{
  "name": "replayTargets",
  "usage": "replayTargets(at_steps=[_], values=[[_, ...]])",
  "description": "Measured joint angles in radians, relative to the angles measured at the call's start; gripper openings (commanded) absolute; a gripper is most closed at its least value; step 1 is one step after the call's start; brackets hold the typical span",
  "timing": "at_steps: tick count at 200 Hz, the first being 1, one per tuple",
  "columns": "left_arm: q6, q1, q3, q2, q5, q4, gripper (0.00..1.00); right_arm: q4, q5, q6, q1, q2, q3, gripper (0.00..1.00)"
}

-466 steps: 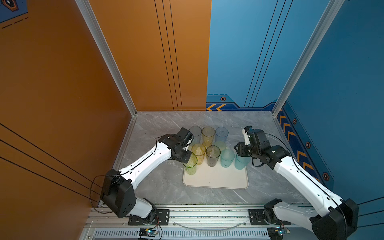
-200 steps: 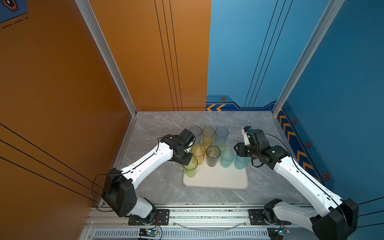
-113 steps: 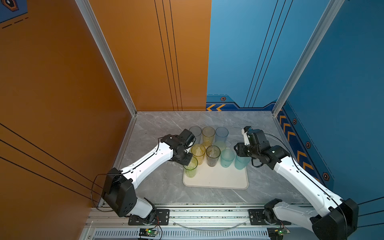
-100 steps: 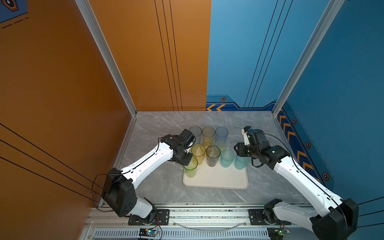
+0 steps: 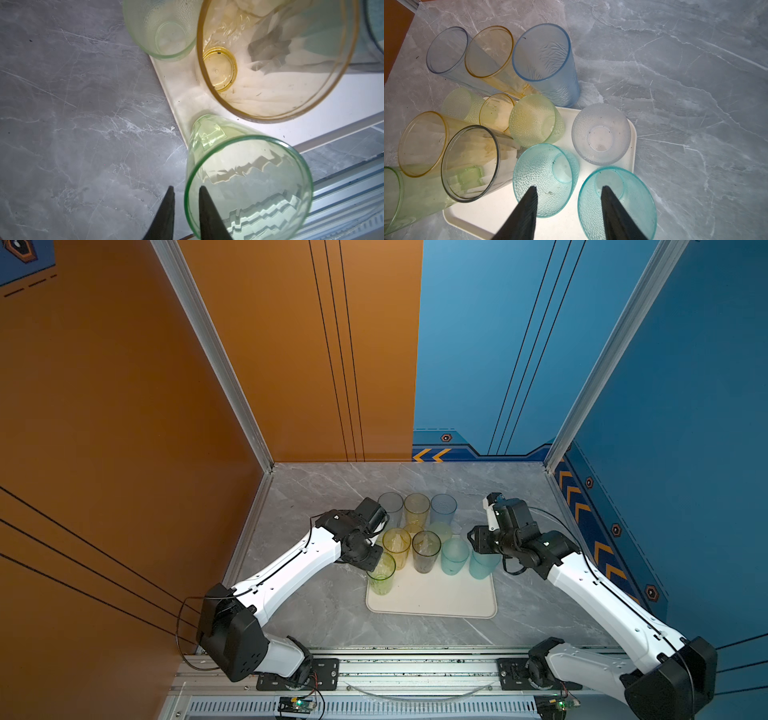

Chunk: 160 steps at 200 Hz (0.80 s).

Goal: Place the glasses into the tray

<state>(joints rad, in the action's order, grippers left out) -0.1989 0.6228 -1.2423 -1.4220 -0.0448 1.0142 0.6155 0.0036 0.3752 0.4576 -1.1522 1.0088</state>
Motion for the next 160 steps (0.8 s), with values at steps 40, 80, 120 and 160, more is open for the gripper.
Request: replayTargets(at_steps=[40,80,120,160], values=[[-0.001,-0.003,0.0,0.035,-0.025,0.0,0.24,0.0,0.0,0.0,0.002,-0.006,0.0,0.49],[-0.006,-0.017,0.002,0.137,-0.04,-0.012,0.23,0.005,0.0,0.0,0.003,-0.022,0.028,0.49],[-0.028,-0.037,0.077,0.304,-0.072,-0.101,0.24,0.007,0.002,0.0,0.01,-0.034,0.041,0.49],[-0.065,-0.055,0.251,0.447,-0.09,-0.311,0.28,0.039,0.028,-0.004,0.014,-0.077,0.086,0.49]])
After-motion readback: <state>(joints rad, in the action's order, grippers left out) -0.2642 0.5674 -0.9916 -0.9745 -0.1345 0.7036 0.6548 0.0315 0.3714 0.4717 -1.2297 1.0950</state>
